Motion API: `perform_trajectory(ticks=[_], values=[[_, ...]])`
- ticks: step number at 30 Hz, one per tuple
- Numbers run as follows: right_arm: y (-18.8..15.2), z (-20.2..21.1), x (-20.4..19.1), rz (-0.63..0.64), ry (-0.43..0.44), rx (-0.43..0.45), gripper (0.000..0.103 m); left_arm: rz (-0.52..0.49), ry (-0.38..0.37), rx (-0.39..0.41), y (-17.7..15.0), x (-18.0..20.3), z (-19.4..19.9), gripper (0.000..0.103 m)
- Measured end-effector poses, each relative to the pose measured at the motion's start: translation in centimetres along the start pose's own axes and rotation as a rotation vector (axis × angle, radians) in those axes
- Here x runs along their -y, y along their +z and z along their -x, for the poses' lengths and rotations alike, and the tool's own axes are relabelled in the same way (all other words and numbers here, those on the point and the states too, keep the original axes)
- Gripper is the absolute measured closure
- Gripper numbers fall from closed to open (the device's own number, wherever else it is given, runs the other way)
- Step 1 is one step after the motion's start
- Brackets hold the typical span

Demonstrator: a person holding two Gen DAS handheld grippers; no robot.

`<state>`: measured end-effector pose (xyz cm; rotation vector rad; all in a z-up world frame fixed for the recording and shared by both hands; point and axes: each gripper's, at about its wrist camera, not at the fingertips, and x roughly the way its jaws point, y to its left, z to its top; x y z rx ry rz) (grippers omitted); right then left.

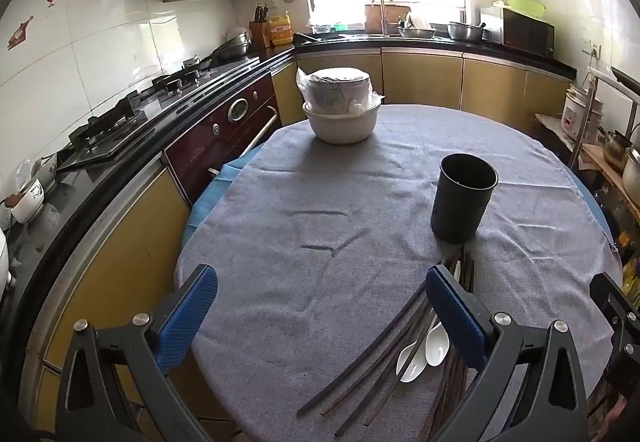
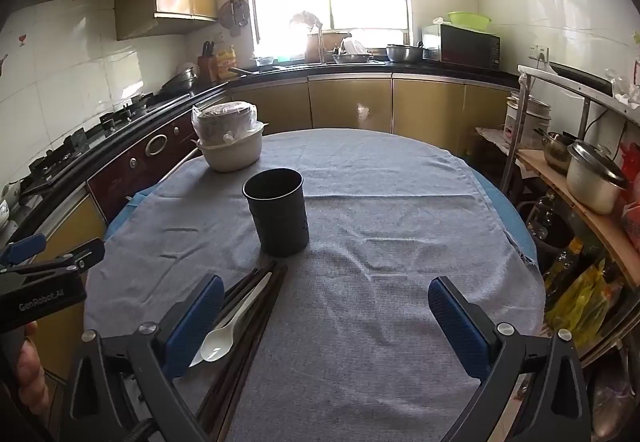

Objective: Organize utensils

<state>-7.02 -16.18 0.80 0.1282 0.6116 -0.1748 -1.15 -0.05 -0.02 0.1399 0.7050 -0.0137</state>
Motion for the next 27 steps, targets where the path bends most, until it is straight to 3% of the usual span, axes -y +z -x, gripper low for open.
perform_trajectory(ticks=[27], values=[[-0.01,0.23,0.27,-0.02,-0.001,0.018,0.0,-0.012,-0.014,-0.017,-0.25,0.27,-0.32,0.0]])
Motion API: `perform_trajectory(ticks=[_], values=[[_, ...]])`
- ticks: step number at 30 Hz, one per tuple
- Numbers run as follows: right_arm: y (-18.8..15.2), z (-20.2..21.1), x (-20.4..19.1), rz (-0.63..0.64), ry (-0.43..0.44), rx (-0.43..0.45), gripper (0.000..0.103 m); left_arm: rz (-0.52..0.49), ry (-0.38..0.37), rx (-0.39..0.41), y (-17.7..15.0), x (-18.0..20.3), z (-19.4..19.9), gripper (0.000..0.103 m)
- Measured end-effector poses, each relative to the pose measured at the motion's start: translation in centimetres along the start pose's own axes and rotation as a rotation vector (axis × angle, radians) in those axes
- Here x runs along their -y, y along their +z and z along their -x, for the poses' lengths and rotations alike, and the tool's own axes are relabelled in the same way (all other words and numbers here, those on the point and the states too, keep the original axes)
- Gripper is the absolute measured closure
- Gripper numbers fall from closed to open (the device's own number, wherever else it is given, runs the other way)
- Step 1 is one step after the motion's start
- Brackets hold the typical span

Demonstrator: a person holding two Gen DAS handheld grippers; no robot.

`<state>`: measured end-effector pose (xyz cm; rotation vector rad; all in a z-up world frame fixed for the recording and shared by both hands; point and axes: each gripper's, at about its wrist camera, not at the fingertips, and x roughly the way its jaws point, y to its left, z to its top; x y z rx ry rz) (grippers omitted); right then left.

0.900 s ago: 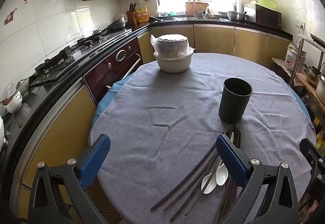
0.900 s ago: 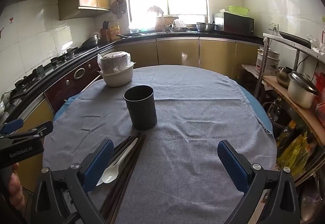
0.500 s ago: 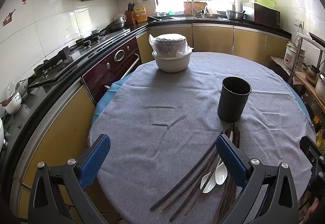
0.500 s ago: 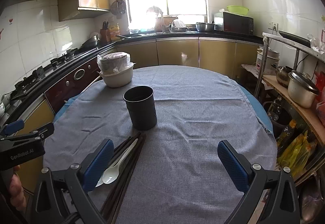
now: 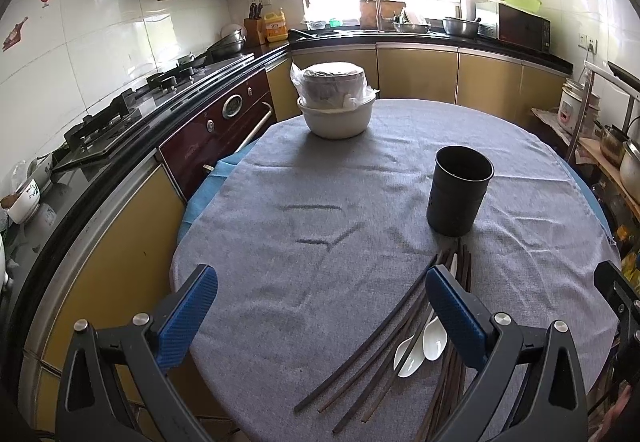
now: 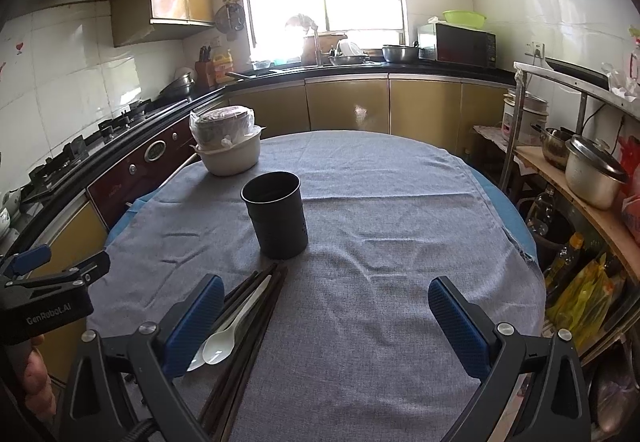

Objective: Organize utensils

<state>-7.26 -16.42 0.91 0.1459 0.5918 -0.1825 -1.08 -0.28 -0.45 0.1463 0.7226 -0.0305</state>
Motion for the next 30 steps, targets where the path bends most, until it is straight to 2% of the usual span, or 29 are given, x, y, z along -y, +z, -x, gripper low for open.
perform_trajectory(ticks=[17,23,26,30], values=[[-0.1,0.1,-0.1,-0.002,0.004,0.025,0.0,0.001,-0.005,-0.008,-0.3,-0.1,-0.3,0.0],[-0.1,-0.6,0.0,-0.028,0.016,-0.025,0.0,0.0,-0.015,-0.03,-0.4,-0.1,-1.4,0.0],[-0.2,-1.4,0.4,-0.054,0.044,-0.038,0.0,0.007,-0.047,-0.078,-0.6,-0.4,-2.7,0.0],[-0.2,-3.7,1.0,-0.106,0.1,-0.099,0.003,0.025,-0.089,-0.17,-1.3,-1.2,-5.5,0.0]])
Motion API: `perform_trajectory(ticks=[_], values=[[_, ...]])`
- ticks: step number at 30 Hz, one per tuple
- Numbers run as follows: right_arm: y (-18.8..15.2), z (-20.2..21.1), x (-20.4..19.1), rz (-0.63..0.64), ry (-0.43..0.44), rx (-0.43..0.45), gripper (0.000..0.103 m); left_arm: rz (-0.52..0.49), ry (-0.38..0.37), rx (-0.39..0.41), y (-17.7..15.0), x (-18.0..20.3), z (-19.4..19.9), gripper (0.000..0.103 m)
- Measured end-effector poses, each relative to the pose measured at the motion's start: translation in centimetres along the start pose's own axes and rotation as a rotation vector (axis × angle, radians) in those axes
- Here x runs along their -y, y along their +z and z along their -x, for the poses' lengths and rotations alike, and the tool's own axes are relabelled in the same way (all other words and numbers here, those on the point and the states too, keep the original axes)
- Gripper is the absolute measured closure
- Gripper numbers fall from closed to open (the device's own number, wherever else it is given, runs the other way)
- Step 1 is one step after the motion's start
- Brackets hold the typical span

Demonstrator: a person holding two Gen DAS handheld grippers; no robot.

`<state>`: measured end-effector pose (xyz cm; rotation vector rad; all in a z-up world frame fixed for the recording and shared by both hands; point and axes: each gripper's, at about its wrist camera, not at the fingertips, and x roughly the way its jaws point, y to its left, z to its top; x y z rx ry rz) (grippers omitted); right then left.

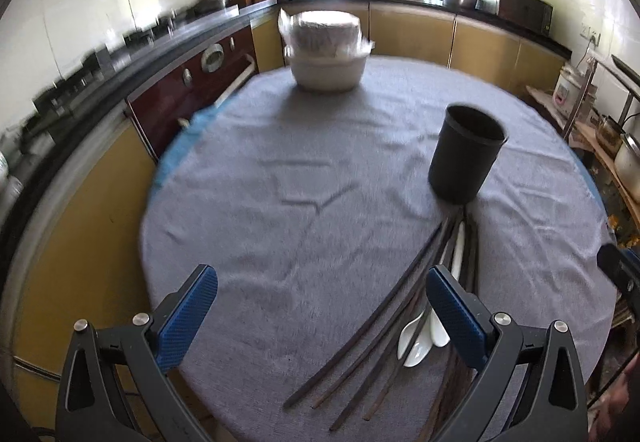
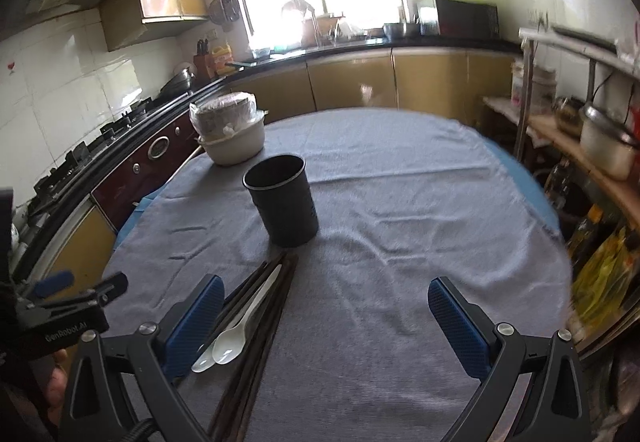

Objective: Organize utensils
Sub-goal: 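Grasp a white plastic spoon with the left tool while the right tool grasps another spoon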

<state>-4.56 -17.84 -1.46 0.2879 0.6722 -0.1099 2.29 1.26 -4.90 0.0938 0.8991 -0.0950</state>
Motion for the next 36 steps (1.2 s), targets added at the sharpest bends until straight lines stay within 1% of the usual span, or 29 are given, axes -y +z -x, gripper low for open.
perform_trajectory(ticks=[1,2,3,5,6,7,8,9,10,11,13,15,17,20,23,29,32,34,36], values=[[0.0,-0.6,0.2,0.01,-0.005,0.0,0.004,0.001,-0.007,-0.024,-0.1,-0.3,-0.8,0.0],[0.0,-1.4,0.4,-0.001,0.002,-0.015,0.008,0.001,-0.012,-0.038,-0.2,-0.4,-1.3,0.0],[0.1,-2.1,0.6,-0.027,0.022,-0.04,0.013,0.0,-0.018,-0.046,-0.2,-0.6,-1.9,0.0],[0.1,-4.1,0.7,-0.064,0.062,-0.093,0.019,-0.01,-0.027,-0.057,-0.4,-0.8,-2.7,0.001],[0.1,-4.8,0.6,-0.069,0.071,-0.115,0.024,-0.015,-0.038,-0.066,-0.4,-0.9,-3.2,0.002],[0.2,-5.9,0.3,-0.075,0.09,-0.142,0.028,-0.017,-0.046,-0.073,-0.5,-1.0,-3.4,0.01],[0.1,-6.8,0.0,-0.084,0.112,-0.171,0.037,-0.022,-0.053,-0.081,-0.5,-1.0,-3.7,0.02],[0.1,-7.7,-0.2,-0.098,0.14,-0.205,0.044,-0.031,-0.059,-0.093,-0.6,-1.1,-4.1,0.025],[0.1,-8.8,-0.6,-0.11,0.166,-0.232,0.047,-0.04,-0.067,-0.109,-0.7,-1.1,-4.5,0.033],[0.0,-9.8,-1.1,-0.118,0.181,-0.255,0.052,-0.043,-0.077,-0.125,-0.8,-1.2,-4.9,0.039],[-0.2,-11.2,-2.1,-0.122,0.199,-0.285,0.056,-0.04,-0.109,-0.153,-1.2,-1.5,-5.5,0.044],[-0.7,-12.0,-2.7,-0.123,0.214,-0.32,0.065,-0.045,-0.13,-0.16,-1.5,-1.7,-5.6,0.049],[-1.0,-12.0,-3.2,-0.123,0.257,-0.332,0.066,-0.058,-0.139,-0.162,-1.8,-1.8,-5.8,0.054],[-1.1,-12.3,-4.1,-0.118,0.291,-0.343,0.069,-0.064,-0.152,-0.184,-2.1,-1.9,-6.5,0.058],[-1.5,-13.4,-4.5,-0.142,0.318,-0.384,0.076,-0.063,-0.177,-0.206,-2.5,-1.8,-7.2,0.062],[-2.5,-15.1,-4.2,-0.161,0.246,-0.44,0.085,-0.083,-0.212,-0.237,-3.1,-1.5,-7.9,0.063],[-2.7,-14.9,-3.4,-0.158,0.201,-0.452,0.089,-0.097,-0.207,-0.243,-3.2,-1.4,-8.3,0.063],[-2.6,-14.9,-2.9,-0.171,0.195,-0.457,0.089,-0.113,-0.2,-0.245,-3.1,-1.0,-8.7,0.063],[-2.5,-15.1,-2.8,-0.188,0.208,-0.462,0.087,-0.13,-0.196,-0.234,-2.9,-0.6,-8.9,0.063]])
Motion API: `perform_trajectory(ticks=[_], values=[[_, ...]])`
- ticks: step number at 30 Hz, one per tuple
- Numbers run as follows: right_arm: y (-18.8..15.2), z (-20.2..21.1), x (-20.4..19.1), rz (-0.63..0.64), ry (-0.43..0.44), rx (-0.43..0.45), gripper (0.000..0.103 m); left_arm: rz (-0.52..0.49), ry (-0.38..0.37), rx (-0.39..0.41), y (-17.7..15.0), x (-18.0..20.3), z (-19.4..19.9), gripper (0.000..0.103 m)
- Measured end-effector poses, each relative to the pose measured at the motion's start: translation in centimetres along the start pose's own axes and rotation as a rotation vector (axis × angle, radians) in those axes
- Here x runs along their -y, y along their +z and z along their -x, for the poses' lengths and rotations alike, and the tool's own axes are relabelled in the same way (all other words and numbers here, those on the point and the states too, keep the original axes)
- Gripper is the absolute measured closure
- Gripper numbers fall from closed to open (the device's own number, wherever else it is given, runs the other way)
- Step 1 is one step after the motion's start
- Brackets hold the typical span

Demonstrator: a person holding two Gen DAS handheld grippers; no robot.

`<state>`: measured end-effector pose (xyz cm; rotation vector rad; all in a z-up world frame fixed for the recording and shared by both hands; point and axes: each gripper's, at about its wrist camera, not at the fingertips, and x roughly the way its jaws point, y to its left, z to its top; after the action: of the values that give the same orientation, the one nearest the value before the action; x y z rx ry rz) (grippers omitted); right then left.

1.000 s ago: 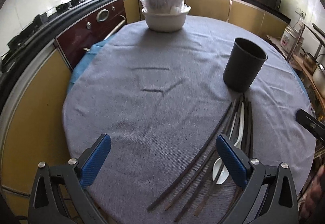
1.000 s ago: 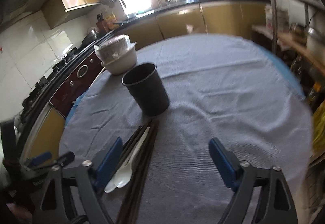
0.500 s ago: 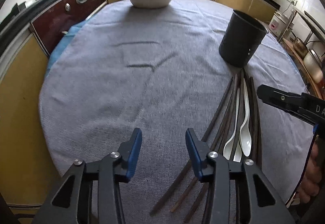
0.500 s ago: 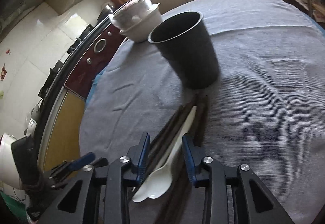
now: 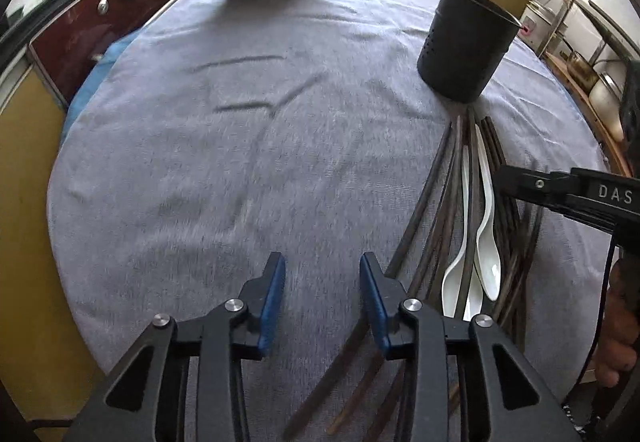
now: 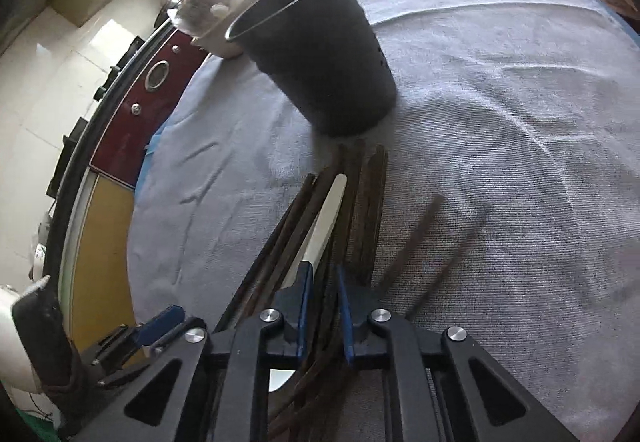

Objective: Organize utensils
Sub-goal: 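Grasp a white plastic spoon with the left tool while the right tool grasps another spoon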

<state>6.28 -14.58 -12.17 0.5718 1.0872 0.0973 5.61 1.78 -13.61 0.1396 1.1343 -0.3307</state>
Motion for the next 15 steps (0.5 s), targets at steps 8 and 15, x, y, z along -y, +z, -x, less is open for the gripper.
perform_trajectory(ticks=[8,15], values=[[1.3,-1.4,0.0,-0.037,0.046,-0.012,0.083,-0.026,-0.031,0.01,0.8,1.3,-0.4,0.063],[2.1,-2.7,-2.3,0.068,0.002,0.001,0.088,-0.017,0.024,0.025,1.2,1.1,-0.7,0.063]])
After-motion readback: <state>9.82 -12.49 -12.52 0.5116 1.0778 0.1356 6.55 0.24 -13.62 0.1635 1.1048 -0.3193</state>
